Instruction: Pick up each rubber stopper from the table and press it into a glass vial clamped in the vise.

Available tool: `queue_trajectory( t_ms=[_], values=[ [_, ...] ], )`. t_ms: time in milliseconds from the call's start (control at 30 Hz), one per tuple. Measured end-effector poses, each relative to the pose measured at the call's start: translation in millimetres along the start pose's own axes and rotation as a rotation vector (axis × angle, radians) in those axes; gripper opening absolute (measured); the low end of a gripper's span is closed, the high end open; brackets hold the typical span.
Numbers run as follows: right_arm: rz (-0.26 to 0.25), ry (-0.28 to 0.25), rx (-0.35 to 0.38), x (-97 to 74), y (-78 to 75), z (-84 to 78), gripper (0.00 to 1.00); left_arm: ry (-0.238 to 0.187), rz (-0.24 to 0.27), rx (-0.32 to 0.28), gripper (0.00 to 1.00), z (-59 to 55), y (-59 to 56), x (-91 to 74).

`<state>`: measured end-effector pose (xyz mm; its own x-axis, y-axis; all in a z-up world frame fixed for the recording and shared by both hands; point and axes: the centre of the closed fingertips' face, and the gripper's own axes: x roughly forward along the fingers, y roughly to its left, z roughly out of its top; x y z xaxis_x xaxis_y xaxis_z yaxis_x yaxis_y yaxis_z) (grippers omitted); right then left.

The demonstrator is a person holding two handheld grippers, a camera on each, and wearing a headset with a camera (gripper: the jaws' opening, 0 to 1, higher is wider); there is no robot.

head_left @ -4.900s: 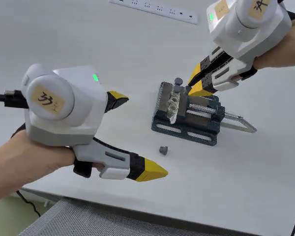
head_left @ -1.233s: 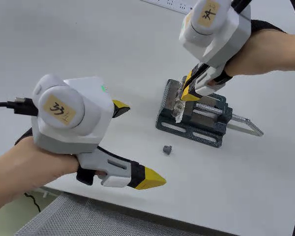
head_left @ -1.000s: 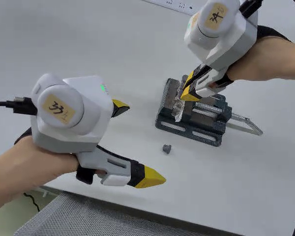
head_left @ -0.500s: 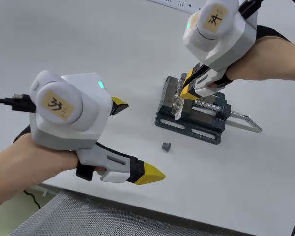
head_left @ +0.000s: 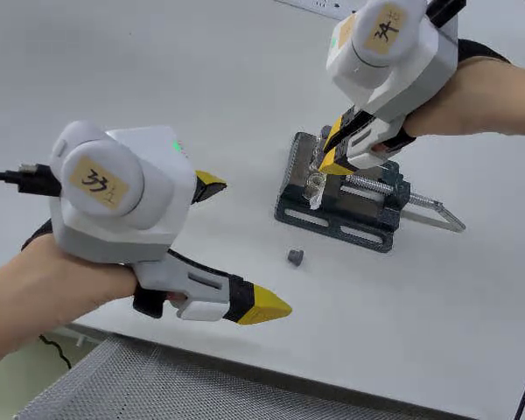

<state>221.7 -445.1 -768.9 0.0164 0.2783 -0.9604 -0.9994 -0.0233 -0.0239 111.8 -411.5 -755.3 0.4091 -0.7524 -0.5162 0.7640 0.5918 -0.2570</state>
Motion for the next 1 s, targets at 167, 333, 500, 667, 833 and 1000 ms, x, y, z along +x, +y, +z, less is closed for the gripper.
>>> queue_trajectory(
  t_ms=[167, 333, 500, 667, 833, 1000],
  values=[
    [0.003, -0.005, 0.003, -0.2, 3.1, -0.9, 0.14, 0.002, 0.0, -0.001, 0.94, -0.1, -0.7, 0.1],
    [-0.003, -0.008, -0.006, -7.0, 0.1, 0.6, 0.16, -0.002, 0.001, -0.003, 0.94, 0.6, -0.2, -0.5],
    [0.023, -0.015, 0.009, -12.5, -1.9, 2.9, 0.08, -0.001, 0.0, -0.004, 0.94, 0.5, -0.2, -0.6],
    [0.052, -0.014, 0.015, -15.3, 1.3, 2.9, 0.02, -0.001, 0.001, -0.005, 0.94, 0.4, 0.3, -0.7],
    [0.077, -0.007, 0.022, -12.7, 1.5, 2.4, 0.02, 0.001, 0.003, -0.008, 0.94, -0.8, 2.0, -0.8],
    [0.088, 0.0, 0.02, -12.2, 2.3, 2.1, 0.02, 0.003, 0.004, -0.014, 0.93, -2.3, 3.5, -0.8]
  ],
)
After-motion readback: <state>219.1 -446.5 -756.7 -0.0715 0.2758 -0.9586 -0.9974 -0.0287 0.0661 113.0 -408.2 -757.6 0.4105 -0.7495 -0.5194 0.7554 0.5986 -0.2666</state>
